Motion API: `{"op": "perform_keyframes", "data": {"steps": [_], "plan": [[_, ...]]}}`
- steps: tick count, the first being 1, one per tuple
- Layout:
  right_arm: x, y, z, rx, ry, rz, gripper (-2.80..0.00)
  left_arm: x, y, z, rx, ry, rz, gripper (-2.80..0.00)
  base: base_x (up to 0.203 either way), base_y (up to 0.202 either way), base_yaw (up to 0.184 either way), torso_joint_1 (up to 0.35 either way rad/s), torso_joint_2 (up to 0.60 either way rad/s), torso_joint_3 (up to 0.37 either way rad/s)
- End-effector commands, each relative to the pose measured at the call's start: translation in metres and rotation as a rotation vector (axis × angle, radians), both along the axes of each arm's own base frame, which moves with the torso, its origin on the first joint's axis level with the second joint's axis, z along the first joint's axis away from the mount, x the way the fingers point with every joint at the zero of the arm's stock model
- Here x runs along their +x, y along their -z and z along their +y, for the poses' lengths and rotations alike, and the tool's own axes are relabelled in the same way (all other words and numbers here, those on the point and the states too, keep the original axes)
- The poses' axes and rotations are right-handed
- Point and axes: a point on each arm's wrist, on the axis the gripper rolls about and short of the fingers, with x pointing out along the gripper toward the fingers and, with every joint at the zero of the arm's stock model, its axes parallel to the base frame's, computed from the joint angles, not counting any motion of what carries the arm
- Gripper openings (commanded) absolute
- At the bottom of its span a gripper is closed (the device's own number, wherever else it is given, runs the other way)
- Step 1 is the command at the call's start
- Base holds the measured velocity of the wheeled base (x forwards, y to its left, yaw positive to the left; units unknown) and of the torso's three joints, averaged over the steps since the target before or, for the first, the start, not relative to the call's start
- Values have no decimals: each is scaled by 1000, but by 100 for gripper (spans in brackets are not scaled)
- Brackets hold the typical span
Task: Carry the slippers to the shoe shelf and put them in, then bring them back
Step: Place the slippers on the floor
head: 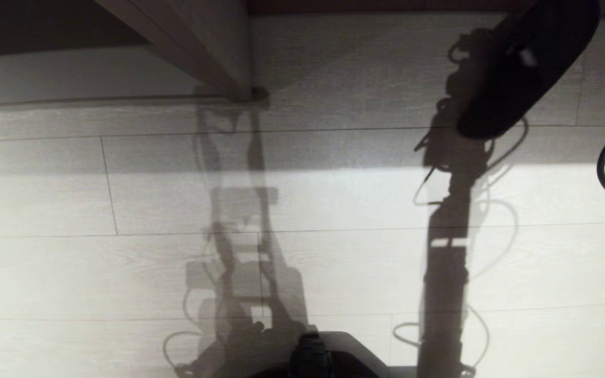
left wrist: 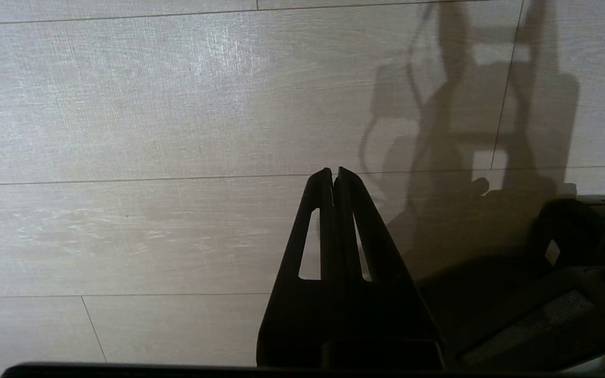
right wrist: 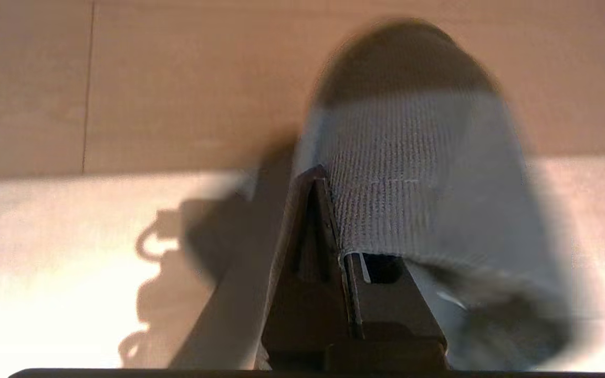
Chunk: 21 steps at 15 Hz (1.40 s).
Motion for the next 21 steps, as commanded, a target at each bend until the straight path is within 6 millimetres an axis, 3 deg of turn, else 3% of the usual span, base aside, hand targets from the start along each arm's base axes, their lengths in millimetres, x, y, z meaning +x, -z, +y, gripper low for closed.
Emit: {"op": "perform_keyframes", "data": {"steps": [1,6,11,14,17,21], "plan": [[22,2,-1,-2,2,-5,-280,0,0,0,0,-1,0,-280,0,0,0,0,0,0],[39,-1,-1,-31,21,-14,-280,0,0,0,0,-1,0,-280,0,0,0,0,0,0],[67,36,-12,-51,73,149,-280,0,0,0,0,-1,0,-280,0,0,0,0,0,0],[72,43,-18,-49,87,189,-280,0,0,0,0,-1,0,-280,0,0,0,0,0,0],[104,88,-50,-64,110,382,-280,0,0,0,0,-1,0,-280,0,0,0,0,0,0],[118,110,-67,-83,124,446,-280,0,0,0,0,-1,-2,-280,0,0,0,0,0,0]]}}
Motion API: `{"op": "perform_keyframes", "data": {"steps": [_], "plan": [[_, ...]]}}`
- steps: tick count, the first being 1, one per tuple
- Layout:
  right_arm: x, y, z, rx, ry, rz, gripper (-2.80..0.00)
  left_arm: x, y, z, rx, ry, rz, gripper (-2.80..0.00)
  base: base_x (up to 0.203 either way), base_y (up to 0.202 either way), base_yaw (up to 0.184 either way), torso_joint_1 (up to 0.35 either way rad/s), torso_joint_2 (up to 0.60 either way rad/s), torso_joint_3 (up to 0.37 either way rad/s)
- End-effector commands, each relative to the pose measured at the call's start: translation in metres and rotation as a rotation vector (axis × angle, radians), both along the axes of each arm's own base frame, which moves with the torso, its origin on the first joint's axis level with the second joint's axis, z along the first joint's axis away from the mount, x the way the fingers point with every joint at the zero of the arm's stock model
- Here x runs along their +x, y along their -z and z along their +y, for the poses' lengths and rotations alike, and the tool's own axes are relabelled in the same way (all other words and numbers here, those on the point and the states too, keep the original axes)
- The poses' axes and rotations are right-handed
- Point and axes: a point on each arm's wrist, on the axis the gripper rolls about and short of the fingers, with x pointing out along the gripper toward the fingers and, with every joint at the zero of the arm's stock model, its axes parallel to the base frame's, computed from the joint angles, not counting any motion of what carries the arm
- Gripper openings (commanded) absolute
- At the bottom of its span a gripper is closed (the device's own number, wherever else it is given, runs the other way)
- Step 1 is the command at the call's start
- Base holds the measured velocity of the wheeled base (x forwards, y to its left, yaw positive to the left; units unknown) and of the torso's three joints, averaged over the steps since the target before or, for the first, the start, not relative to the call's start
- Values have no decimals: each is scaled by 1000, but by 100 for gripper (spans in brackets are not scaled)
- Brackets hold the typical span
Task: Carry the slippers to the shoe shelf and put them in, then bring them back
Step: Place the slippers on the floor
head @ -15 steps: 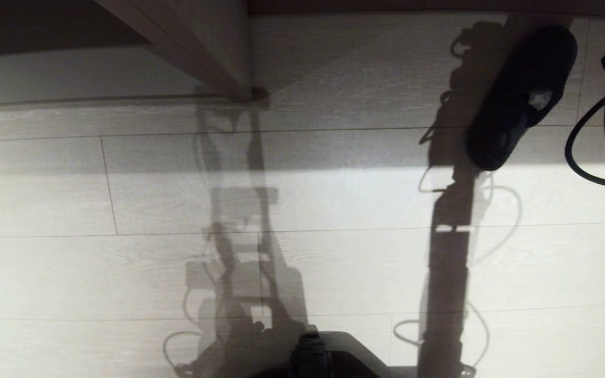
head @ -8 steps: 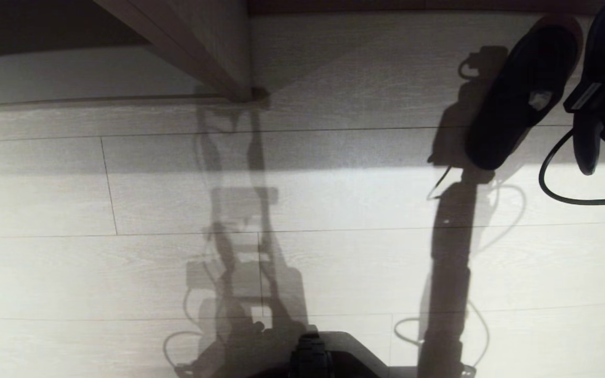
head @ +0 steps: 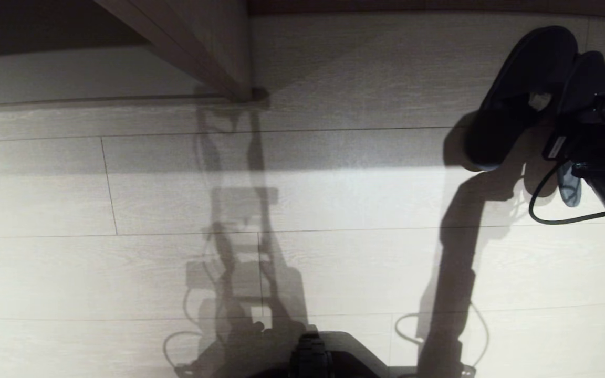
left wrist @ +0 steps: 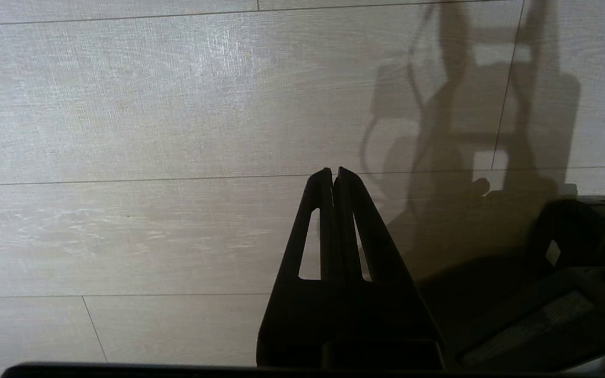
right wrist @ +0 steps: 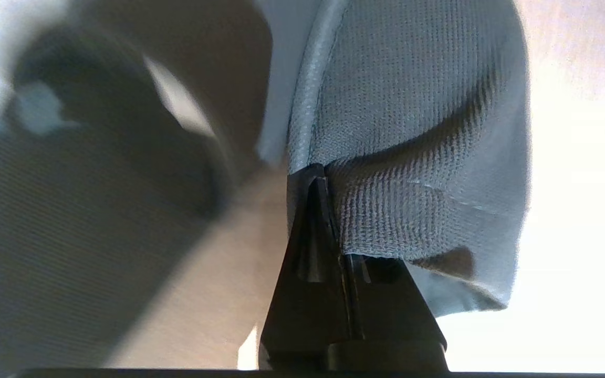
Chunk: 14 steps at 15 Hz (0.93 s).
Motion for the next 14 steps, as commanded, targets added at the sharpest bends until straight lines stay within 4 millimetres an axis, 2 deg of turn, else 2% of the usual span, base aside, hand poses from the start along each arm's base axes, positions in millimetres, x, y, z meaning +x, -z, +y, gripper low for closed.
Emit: {"op": "perform_keyframes", "data": {"steps": [1,5,6,10,14], "plan": [[11,12,-7,5,8,23,-280,0,0,0,0,-1,1,-280,0,0,0,0,0,0],[13,2,-7,11,0,-45,-280,0,0,0,0,-1,1,-280,0,0,0,0,0,0],[11,-2,-6,17,-3,-60,0,0,0,0,0,-1,0,-280,0,0,0,0,0,0],[2,-13,-4,16,-4,-82,0,0,0,0,0,-1,1,-280,0,0,0,0,0,0],[0,-12,-4,13,1,-66,0,0,0,0,0,-1,1,-280,0,0,0,0,0,0]]}}
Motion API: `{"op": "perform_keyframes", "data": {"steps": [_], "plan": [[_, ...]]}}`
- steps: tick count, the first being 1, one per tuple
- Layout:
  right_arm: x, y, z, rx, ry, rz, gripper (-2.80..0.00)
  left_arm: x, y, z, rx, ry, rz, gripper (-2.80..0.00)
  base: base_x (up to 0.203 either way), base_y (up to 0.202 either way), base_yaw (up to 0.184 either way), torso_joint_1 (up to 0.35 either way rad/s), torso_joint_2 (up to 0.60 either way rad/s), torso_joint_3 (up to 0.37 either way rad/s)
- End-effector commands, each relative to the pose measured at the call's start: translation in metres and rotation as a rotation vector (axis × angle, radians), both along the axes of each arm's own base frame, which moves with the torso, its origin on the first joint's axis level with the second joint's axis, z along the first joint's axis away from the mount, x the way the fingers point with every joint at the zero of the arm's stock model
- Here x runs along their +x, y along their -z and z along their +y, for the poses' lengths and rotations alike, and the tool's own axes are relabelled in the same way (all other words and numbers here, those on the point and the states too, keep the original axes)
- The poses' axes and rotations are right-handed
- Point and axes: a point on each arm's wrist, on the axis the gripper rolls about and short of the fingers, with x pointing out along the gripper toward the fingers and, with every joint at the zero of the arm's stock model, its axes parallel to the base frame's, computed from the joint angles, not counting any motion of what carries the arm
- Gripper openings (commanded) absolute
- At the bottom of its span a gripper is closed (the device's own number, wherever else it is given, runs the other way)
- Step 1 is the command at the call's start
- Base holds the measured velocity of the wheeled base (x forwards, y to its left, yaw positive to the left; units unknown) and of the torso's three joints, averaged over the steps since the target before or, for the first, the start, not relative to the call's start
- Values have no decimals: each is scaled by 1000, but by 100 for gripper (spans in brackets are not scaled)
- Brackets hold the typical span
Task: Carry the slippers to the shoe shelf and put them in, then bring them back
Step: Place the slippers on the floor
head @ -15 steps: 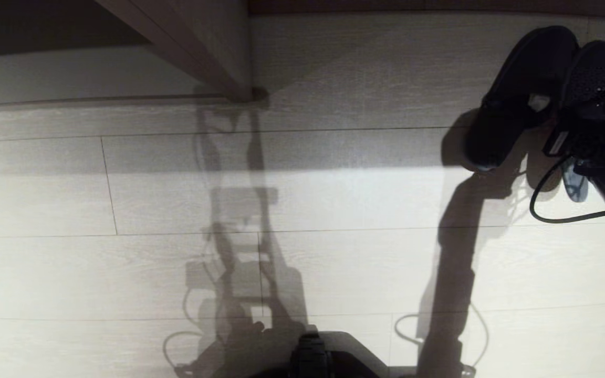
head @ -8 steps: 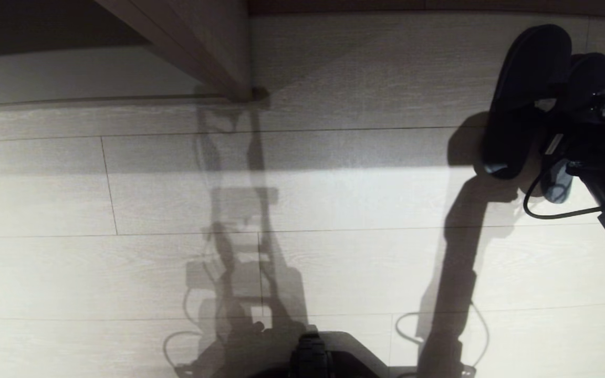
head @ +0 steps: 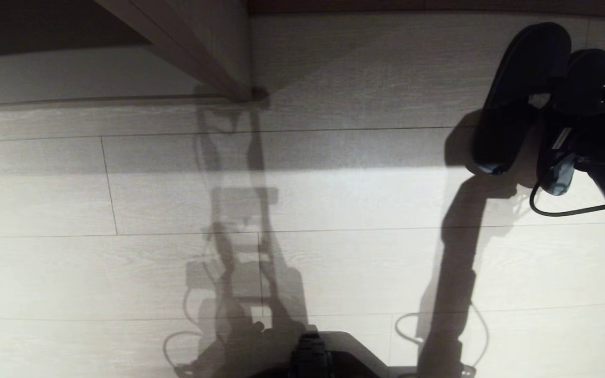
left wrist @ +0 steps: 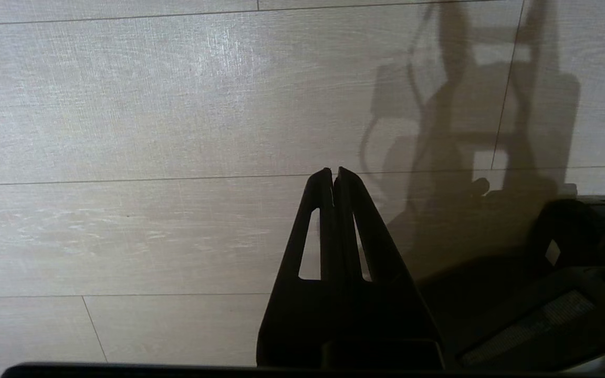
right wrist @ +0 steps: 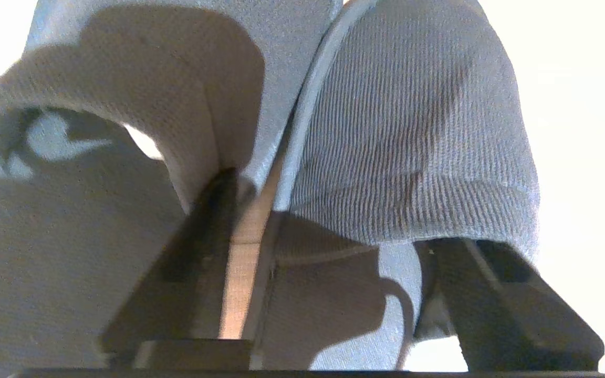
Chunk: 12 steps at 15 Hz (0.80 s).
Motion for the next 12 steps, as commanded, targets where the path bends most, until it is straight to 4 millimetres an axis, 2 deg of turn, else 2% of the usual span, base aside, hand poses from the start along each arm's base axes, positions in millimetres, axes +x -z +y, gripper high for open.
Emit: {"op": "perform_keyframes", "data": {"steps": [1,9,12], "plan": [[-2,-1,0,-2,2,3,0,0,0,0,0,-1,-1,-280,0,0,0,0,0,0],[-6,-1,1,8,10,23,0,0,0,0,0,-1,0,-280,0,0,0,0,0,0],[-17,-6,3,21,15,62,0,0,0,0,0,-1,0,-280,0,0,0,0,0,0]]}}
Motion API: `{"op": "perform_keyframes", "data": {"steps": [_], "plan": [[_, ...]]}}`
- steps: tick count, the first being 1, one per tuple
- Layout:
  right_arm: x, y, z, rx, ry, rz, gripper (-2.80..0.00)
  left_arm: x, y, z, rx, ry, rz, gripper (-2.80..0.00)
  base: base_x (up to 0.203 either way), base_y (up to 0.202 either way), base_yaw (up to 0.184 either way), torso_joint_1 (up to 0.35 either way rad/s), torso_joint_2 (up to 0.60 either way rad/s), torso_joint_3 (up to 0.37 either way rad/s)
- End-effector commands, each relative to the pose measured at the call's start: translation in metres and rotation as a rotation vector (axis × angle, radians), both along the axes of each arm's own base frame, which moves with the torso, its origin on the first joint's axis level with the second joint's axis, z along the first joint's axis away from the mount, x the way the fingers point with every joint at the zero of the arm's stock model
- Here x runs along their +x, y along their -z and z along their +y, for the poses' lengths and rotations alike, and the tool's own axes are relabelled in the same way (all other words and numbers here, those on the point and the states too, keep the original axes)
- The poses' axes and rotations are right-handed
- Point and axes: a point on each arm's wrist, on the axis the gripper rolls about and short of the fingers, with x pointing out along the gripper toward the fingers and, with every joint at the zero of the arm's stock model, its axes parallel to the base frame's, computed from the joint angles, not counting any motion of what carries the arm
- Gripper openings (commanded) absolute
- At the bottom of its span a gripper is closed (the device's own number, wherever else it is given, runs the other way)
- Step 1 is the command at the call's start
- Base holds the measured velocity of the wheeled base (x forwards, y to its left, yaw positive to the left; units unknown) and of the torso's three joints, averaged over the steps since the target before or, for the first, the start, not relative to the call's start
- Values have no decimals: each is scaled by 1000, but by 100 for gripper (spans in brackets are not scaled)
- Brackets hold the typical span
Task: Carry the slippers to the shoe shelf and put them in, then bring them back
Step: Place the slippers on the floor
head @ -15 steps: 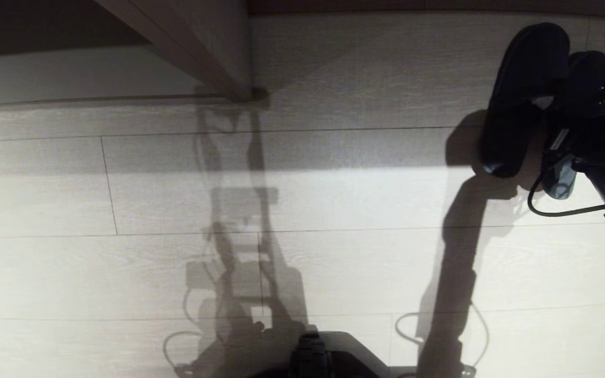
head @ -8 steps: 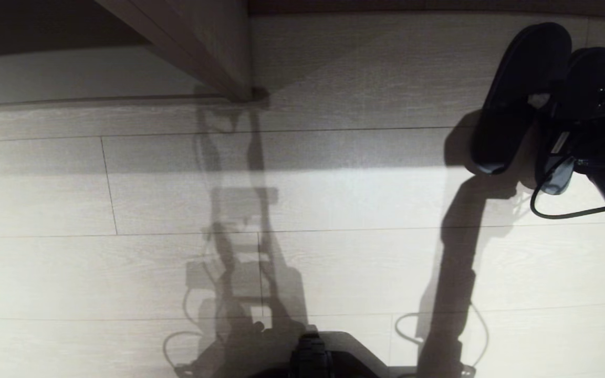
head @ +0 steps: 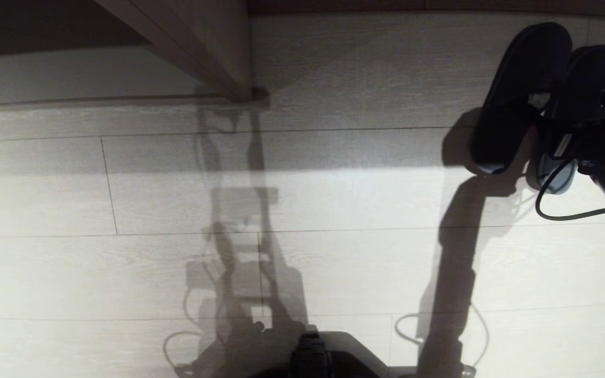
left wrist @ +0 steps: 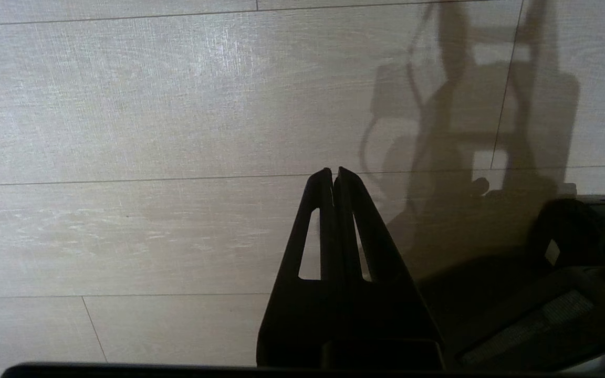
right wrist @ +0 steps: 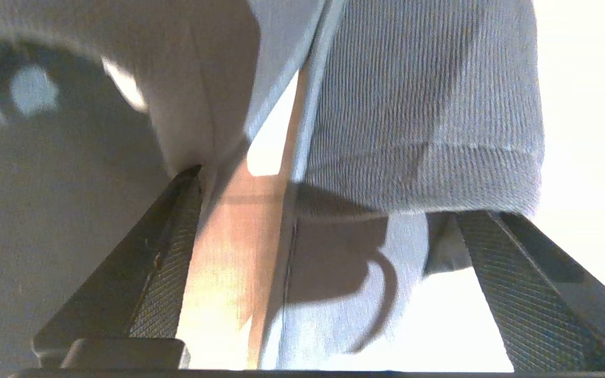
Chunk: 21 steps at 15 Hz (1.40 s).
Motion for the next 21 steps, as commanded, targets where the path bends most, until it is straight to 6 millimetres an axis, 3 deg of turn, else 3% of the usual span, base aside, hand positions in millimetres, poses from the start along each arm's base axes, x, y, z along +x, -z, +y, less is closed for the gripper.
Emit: {"op": "perform_keyframes", "data": {"steps": [1,13,14,21], "plan": [[-10,-6,3,2,-2,6,0,0,0,0,0,-1,-1,-280,0,0,0,0,0,0],[-63,-27,28,18,-51,101,0,0,0,0,0,-1,0,-280,0,0,0,0,0,0],[-70,-27,32,16,-60,114,-280,0,0,0,0,-1,0,-280,0,0,0,0,0,0],[-128,-33,53,11,-67,89,-280,0,0,0,0,-1,0,-280,0,0,0,0,0,0]]}}
